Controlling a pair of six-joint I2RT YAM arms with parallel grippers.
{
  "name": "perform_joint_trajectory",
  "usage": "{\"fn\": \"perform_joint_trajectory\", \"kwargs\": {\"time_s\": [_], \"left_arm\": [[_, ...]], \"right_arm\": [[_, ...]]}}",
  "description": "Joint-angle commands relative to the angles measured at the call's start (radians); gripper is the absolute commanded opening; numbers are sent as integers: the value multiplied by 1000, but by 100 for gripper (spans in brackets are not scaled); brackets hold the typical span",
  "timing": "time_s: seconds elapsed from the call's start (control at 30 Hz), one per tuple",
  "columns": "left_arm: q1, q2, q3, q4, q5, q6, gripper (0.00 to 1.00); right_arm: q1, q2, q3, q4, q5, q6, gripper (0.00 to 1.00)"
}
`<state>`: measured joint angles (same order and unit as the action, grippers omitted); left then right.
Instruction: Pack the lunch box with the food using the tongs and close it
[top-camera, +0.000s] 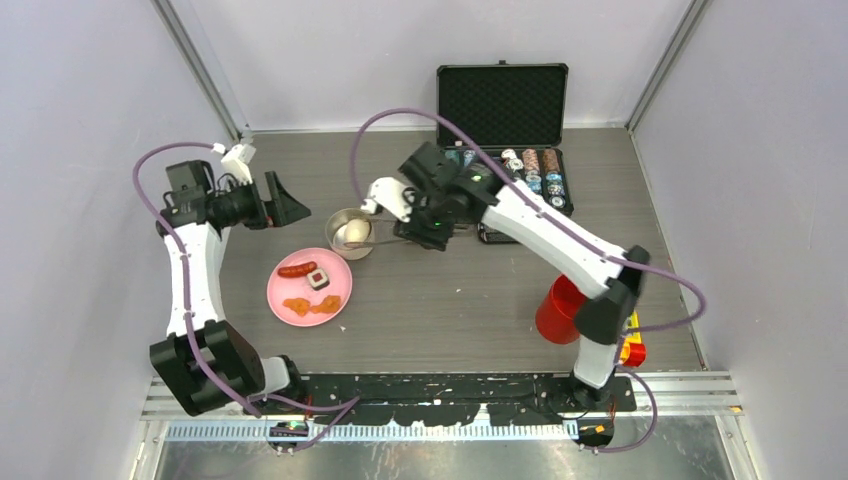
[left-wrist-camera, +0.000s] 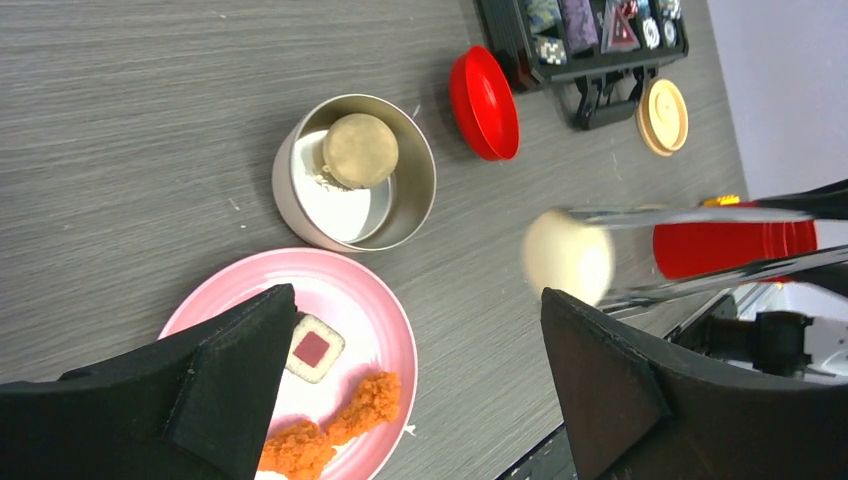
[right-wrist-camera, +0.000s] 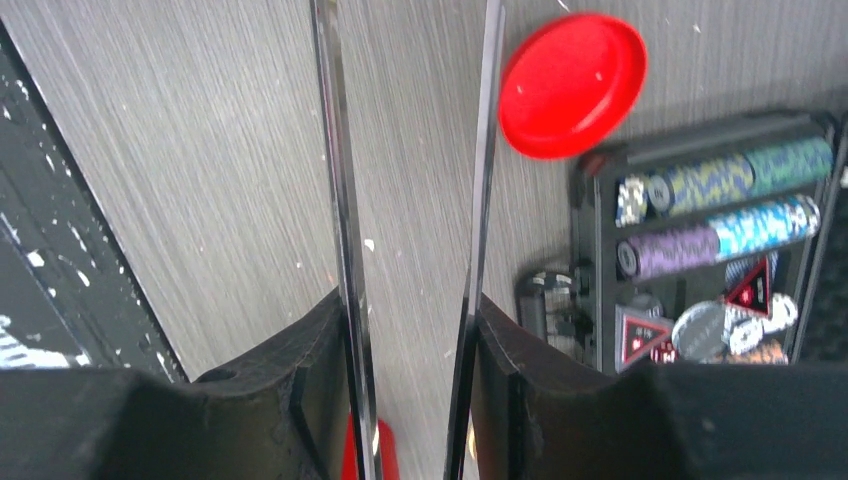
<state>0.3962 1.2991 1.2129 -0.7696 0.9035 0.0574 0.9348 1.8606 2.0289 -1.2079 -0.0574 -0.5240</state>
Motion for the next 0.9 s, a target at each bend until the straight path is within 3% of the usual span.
{"fn": "perform_joint_trajectory", "kwargs": {"time_s": [0.0,0.2,0.53,0.87], "left_arm": [[-77,-40,48,-3,-79,14,94],[-164,-34,76,-5,-123,-9,94],[-317,-13,97,-5,-196,-12,94],[-411,-4,107,-17,-232,-18,94]], "right_arm": [[-50,-233,-108,-1,-43,13,33],[-212,-486,-274,-12,-131,10,31],[-521,-946,-498,-187,-294,-113,31],[-752,-1271,-711,-337,-274,-186,28]]}}
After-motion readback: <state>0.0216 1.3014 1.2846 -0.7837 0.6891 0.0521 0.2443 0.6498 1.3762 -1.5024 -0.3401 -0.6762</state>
